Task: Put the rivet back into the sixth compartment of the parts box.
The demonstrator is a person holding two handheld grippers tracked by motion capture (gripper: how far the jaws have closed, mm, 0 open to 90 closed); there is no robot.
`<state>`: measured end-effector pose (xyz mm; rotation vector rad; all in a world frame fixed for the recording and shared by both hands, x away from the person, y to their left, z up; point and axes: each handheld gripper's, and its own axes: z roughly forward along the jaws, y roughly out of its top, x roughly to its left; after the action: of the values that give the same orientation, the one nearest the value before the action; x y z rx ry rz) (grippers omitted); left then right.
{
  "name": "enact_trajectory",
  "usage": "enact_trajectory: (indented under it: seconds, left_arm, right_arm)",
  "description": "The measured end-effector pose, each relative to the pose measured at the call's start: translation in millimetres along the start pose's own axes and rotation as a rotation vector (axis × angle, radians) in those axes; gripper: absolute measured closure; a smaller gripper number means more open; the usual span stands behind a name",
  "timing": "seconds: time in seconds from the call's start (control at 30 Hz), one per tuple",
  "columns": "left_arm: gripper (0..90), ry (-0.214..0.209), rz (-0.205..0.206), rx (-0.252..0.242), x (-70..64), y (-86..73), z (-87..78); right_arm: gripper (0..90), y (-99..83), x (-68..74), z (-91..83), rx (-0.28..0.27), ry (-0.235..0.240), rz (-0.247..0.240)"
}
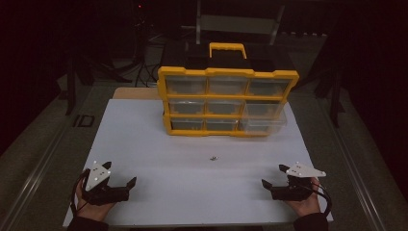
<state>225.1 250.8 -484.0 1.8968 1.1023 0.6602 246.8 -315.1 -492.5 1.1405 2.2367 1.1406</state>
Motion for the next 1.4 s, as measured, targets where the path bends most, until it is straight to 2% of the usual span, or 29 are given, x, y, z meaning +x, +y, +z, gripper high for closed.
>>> enact_trajectory:
  seconds: [0.17, 0.47, 0.7, 0.83, 1.1, 1.4]
  left_arm:
    - [0.1, -0.006, 0.006, 0.001, 0.2, 1.2, 2.4]
    - [0.1, -0.003, 0.003, -0.011, -1.1, 1.2, -5.2]
    - [0.1, 0.003, -0.010, -0.009, 1.8, -0.2, -6.4]
    - [0.1, 0.005, -0.007, -0.015, 1.2, 0.4, -7.4]
    - [0.1, 0.006, -0.008, -0.019, 0.5, 0.5, -7.3]
    - [0.1, 0.006, -0.004, -0.018, -0.1, 0.7, -6.4]
  right_arm:
    - [9.5, -0.2, 1.0, 1.4, 0.005, -0.001, -0.001]
    - [9.6, 3.4, 3.8, 2.4, 0.001, 0.014, 0.006]
    - [9.9, 18.1, 12.0, 8.1, 0.004, 0.038, 0.008]
    - [9.9, 30.7, 21.5, 17.0, 0.022, 0.059, -0.044]
    - [9.9, 61.2, 41.3, 31.6, 0.021, 0.112, -0.127]
    - [9.9, 87.2, 58.5, 49.4, 0.008, 0.165, -0.172]
